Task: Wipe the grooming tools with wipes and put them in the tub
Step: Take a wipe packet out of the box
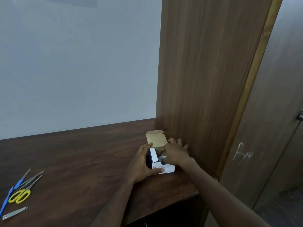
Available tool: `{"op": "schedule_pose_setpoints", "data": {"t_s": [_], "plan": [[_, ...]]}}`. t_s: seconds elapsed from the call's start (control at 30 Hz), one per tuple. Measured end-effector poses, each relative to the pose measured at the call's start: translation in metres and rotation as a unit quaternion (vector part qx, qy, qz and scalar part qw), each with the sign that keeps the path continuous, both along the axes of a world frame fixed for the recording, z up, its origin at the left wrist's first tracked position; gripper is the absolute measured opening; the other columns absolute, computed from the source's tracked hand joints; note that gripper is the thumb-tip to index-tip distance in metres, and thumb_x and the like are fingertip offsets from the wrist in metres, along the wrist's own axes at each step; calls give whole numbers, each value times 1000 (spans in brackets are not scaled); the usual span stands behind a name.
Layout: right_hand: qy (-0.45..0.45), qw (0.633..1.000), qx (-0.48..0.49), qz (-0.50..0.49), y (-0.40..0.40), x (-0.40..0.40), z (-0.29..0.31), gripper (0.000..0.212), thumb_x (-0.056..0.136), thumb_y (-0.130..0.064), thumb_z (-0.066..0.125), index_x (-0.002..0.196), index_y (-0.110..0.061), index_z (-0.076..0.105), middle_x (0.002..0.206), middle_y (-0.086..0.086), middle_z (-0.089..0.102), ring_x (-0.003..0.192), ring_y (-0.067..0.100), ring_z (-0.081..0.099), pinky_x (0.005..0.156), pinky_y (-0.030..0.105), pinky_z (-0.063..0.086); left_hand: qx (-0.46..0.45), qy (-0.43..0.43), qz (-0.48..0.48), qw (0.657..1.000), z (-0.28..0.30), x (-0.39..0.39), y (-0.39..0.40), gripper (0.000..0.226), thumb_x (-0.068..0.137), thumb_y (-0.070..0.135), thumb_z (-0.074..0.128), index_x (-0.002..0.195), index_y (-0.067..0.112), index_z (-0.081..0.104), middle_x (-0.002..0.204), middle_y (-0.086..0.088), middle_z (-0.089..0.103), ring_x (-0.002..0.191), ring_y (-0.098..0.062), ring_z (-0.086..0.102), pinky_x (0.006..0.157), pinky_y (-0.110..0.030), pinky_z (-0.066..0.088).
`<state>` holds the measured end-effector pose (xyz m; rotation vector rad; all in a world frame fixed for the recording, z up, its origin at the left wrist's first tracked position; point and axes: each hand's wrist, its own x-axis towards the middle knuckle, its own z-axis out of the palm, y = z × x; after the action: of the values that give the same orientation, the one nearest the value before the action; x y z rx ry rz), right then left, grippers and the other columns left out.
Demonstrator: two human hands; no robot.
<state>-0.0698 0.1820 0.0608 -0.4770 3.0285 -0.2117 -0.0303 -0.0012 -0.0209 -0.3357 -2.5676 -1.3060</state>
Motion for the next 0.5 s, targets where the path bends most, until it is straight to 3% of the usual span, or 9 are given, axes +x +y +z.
{"op": "schedule_pose_setpoints", "data": {"t_s": [0.2, 0.33, 0.5], "plan": [[23, 998, 57, -17, -18, -3, -2, 38, 95, -36, 67, 129, -21, 67, 154, 14, 36, 144, 42, 28, 117, 66, 26, -11, 14, -4, 1000, 1, 1, -1, 125, 59, 77, 90, 162, 48, 27, 165, 31, 24, 142, -1, 47, 115, -32, 50], [28, 998, -41, -40, -11, -5, -13, 34, 98, -48, 60, 120, -27, 74, 155, 10, 37, 145, 40, 27, 117, 67, 23, -19, 21, -1, 1000, -1, -1, -2, 125, 60, 76, 91, 164, 47, 27, 167, 28, 22, 144, -1, 44, 116, -27, 46], [21, 987, -140, -70, -3, 4, -21, 31, 105, -49, 57, 126, -35, 74, 166, 6, 31, 153, 38, 23, 124, 64, 17, -9, 21, 1, 1000, -1, 0, 0, 125, 59, 76, 91, 163, 46, 29, 162, 34, 22, 143, 0, 46, 114, -22, 45]]}}
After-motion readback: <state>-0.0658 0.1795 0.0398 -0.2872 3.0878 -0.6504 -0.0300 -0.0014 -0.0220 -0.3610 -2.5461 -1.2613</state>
